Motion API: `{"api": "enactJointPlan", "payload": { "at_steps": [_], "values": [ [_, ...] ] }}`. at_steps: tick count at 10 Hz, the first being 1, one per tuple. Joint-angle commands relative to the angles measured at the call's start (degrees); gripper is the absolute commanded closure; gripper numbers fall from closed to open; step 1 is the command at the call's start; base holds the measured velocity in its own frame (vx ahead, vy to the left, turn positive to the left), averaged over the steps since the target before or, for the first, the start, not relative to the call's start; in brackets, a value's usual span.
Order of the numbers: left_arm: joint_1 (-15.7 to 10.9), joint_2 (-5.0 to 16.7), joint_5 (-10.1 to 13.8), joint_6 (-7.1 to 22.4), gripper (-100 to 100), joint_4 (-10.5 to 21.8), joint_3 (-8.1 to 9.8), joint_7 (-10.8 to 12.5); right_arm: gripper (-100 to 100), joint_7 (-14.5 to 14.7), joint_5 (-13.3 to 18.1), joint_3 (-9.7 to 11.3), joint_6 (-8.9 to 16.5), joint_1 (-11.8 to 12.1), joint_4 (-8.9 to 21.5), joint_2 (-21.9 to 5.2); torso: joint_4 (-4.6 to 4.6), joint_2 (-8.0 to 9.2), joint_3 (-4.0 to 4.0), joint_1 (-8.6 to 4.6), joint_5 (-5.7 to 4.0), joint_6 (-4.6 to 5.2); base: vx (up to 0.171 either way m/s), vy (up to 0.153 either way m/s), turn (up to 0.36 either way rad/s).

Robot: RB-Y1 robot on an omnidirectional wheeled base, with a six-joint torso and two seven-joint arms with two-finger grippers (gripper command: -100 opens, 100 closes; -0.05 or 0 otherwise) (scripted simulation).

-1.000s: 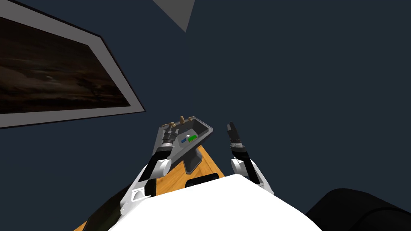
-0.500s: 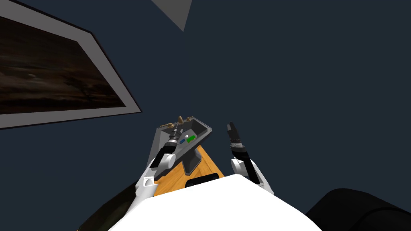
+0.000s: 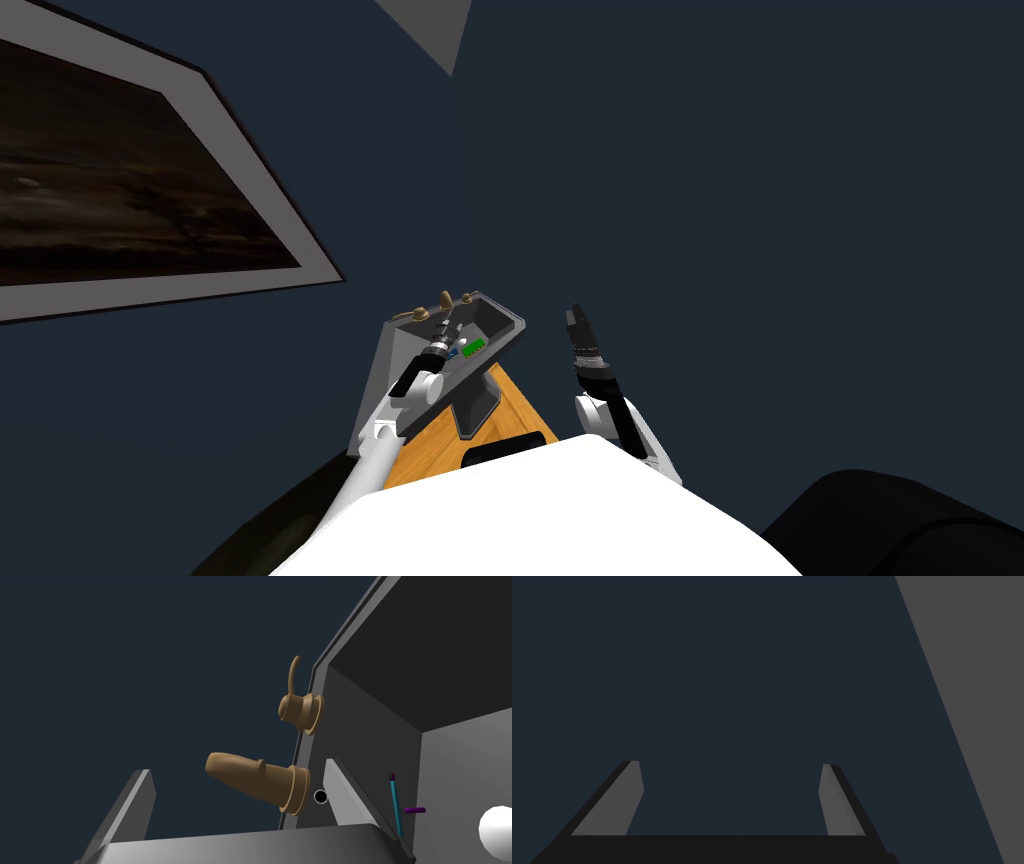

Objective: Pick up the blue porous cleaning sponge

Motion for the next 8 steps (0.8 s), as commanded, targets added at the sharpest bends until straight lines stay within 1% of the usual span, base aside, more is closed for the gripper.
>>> {"api": "enactJointPlan", "payload": {
  "at_steps": [1, 3, 4, 5, 8],
  "values": [
    [-0.3, -0.1, 0.0, 0.2, -100, 0.4, -0.01, 0.0, 0, 0.0, 0.0, 0.0, 0.0, 0.0, 0.0, 0.0, 0.0, 0.0, 0.0, 0.0, 0.0, 0.0, 0.02, 0.011, 0.047],
    [-0.3, -0.1, 0.0, 0.2, -100, 0.4, -0.01, 0.0, 0, 0.0, 0.0, 0.0, 0.0, 0.0, 0.0, 0.0, 0.02, 0.13, 0.06, -0.04, 0.0, 0.02, -0.009, -0.007, -0.031],
    [-3.1, 0.0, 1.4, 3.1, -100, 3.3, -0.39, 0.8, 0, 0.0, 0.0, 0.0, 0.0, 0.0, 0.0, 0.0, 0.03, 0.15, 0.08, -0.04, -0.01, 0.01, 0.007, 0.001, 0.004],
    [-3.1, 0.0, 1.4, 3.7, -100, 3.5, -0.39, 0.8, 0, 0.0, 0.0, 0.0, 0.0, 0.0, 0.0, 0.0, 0.02, 0.09, 0.05, -0.03, 0.0, 0.03, 0.0, 0.0, 0.0],
    [-3.1, 0.0, 1.4, 3.7, -100, 3.5, -0.39, 0.8, 0, 0.0, 0.0, 0.0, 0.0, 0.0, 0.0, 0.0, 0.03, 0.19, 0.1, -0.07, -0.01, 0.03, -0.01, -0.007, -0.032]
  ]
}}
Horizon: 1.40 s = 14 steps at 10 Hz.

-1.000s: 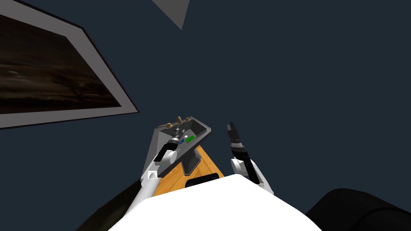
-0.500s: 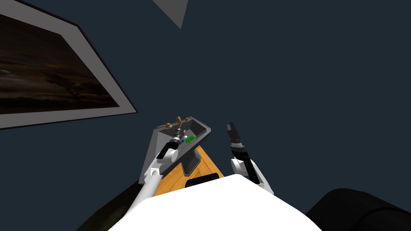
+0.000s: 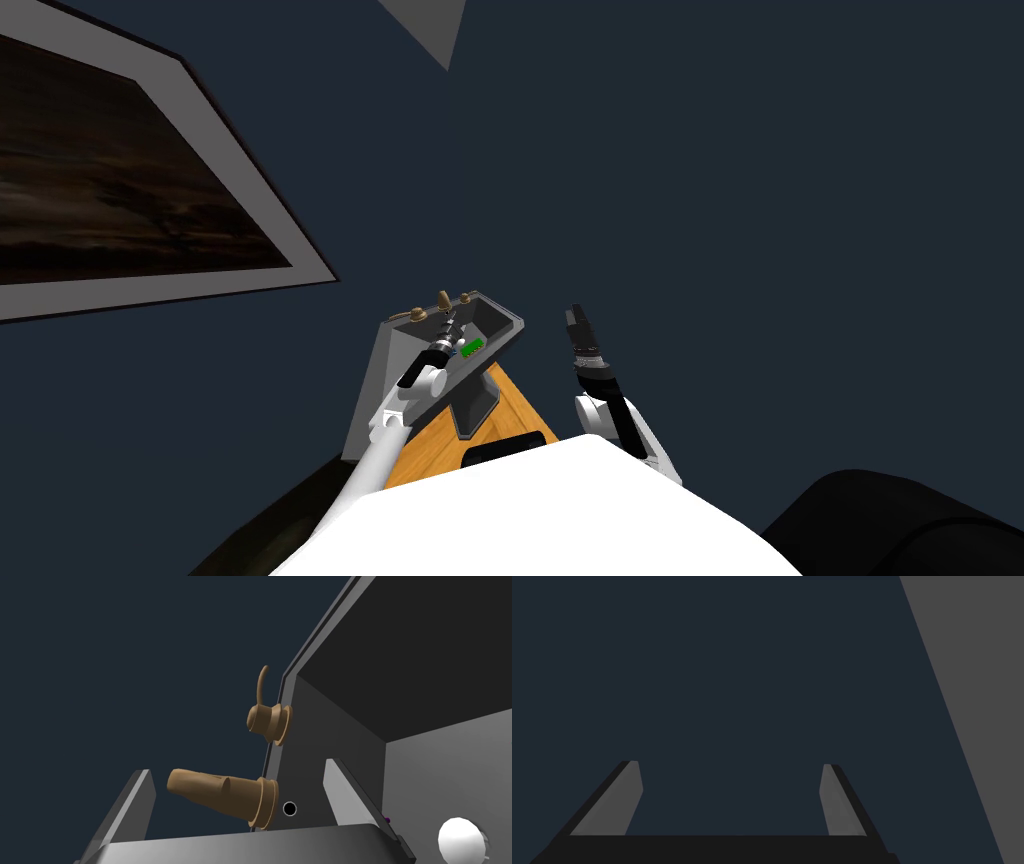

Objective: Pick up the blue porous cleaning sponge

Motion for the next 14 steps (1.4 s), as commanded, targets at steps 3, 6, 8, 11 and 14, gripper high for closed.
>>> {"api": "enactJointPlan", "payload": {
  "at_steps": [3, 6, 8, 11, 14],
  "values": [
    [0.0, 0.0, 0.0, 0.0, -100, 0.0, -0.01, 0.0, 0, 0.0, 0.0, 0.0, 0.0, 0.0, 0.0, 0.0, -0.02, -0.06, -0.04, 0.05, 0.01, 0.0, 0.007, 0.005, 0.022],
    [-1.4, -0.2, -0.5, 1.9, -100, 1.2, 0.39, 0.2, 0, 0.0, 0.0, 0.0, 0.0, 0.0, 0.0, 0.0, -0.01, -0.03, -0.02, 0.01, 0.0, 0.0, -0.002, -0.001, -0.002],
    [-3.5, -0.4, -1.3, 4.6, -100, 3.0, 0.97, 0.5, 0, 0.0, 0.0, 0.0, 0.0, 0.0, 0.0, 0.0, -0.02, -0.1, -0.06, 0.09, 0.02, -0.01, 0.016, 0.015, 0.064],
    [-8.0, -0.9, -3.0, 9.6, -100, 6.6, 2.15, 1.2, 0, 0.0, 0.0, 0.0, 0.0, 0.0, 0.0, 0.0, -0.04, -0.16, -0.1, 0.11, 0.03, -0.01, 0.025, 0.018, 0.085],
    [-11.8, -1.2, -4.4, 14.1, -100, 9.6, 3.08, 1.8, 0, 0.0, 0.0, 0.0, 0.0, 0.0, 0.0, 0.0, -0.03, -0.12, -0.07, 0.07, 0.02, 0.0, 0.019, 0.013, 0.061]
  ]
}}
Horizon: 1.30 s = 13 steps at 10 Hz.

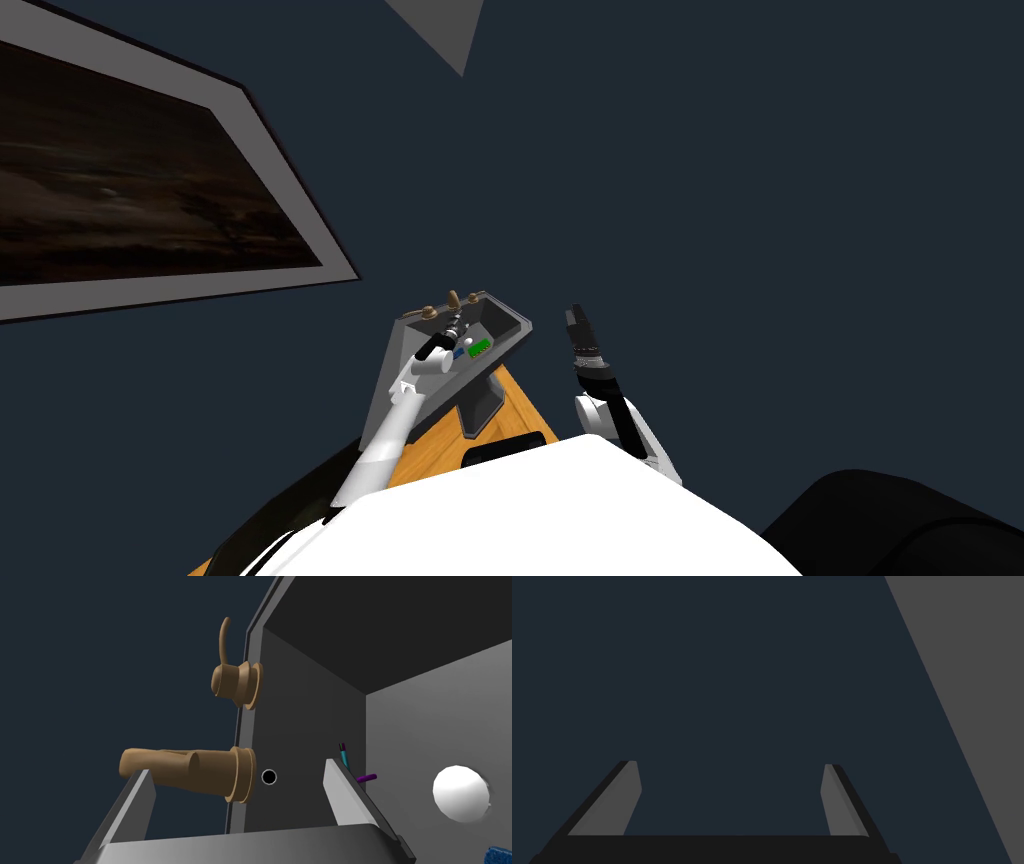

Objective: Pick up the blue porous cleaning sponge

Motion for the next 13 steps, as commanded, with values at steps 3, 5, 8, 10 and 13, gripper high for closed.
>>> {"api": "enactJointPlan", "payload": {
  "at_steps": [3, 5, 8, 10, 13],
  "values": [
    [-3.0, -0.2, -1.1, 4.8, -100, 2.4, 0.75, 0.5, 0, 0.0, 0.0, 0.0, 0.0, 0.0, 0.0, 0.0, 0.0, 0.01, 0.01, 0.0, 0.0, 0.0, 0.02, 0.015, 0.067],
    [-5.1, -0.3, -1.9, 7.5, -100, 4.0, 1.29, 0.8, 0, 0.0, 0.0, 0.0, 0.0, 0.0, 0.0, 0.0, 0.0, 0.03, 0.02, -0.02, 0.0, 0.01, 0.013, 0.009, 0.042],
    [-5.1, -0.3, -1.9, 7.5, -100, 4.0, 1.29, 0.8, 0, 0.0, 0.0, 0.0, 0.0, 0.0, 0.0, 0.0, 0.02, 0.12, 0.07, -0.06, -0.01, 0.01, 0.0, 0.0, 0.0],
    [-5.1, -0.3, -1.9, 7.5, -100, 4.0, 1.29, 0.8, 0, 0.0, 0.0, 0.0, 0.0, 0.0, 0.0, 0.0, 0.02, 0.14, 0.08, -0.08, -0.01, 0.01, 0.0, 0.0, 0.001],
    [-5.1, -0.3, -1.9, 7.5, -100, 4.0, 1.29, 0.8, 0, 0.0, 0.0, 0.0, 0.0, 0.0, 0.0, 0.0, 0.02, 0.14, 0.08, -0.08, -0.01, 0.01, 0.001, 0.001, 0.004]
  ]
}}
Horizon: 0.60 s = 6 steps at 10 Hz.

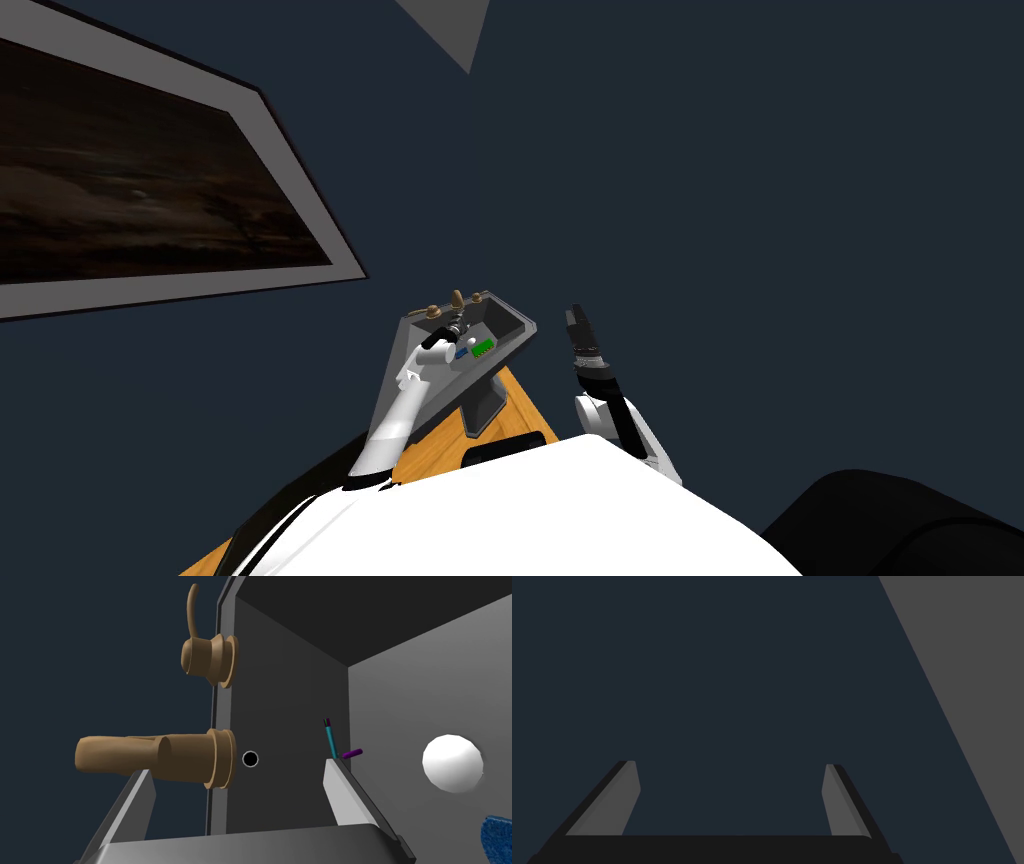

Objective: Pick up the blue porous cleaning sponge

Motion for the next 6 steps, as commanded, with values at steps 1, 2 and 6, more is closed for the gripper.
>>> {"api": "enactJointPlan", "payload": {
  "at_steps": [1, 2, 6],
  "values": [
    [-1.8, -0.1, -0.3, 1.3, -100, 2.0, 0.43, -0.3, 0, 0.0, 0.0, 0.0, 0.0, 0.0, 0.0, 0.0, 0.0, 0.0, 0.0, 0.0, 0.0, 0.0, 0.0, 0.0, 0.0],
    [-2.6, -0.2, -0.4, 1.9, -100, 2.9, 0.63, -0.5, 0, 0.0, 0.0, 0.0, 0.0, 0.0, 0.0, 0.0, 0.0, 0.0, 0.0, -0.01, 0.0, 0.01, -0.006, -0.004, -0.019],
    [-7.4, -0.2, -0.8, 5.9, -100, 8.3, 1.75, -0.9, 0, 0.0, 0.0, 0.0, 0.0, 0.0, 0.0, 0.0, 0.0, 0.01, 0.0, -0.03, -0.01, 0.01, -0.002, -0.002, -0.008]
  ]
}}
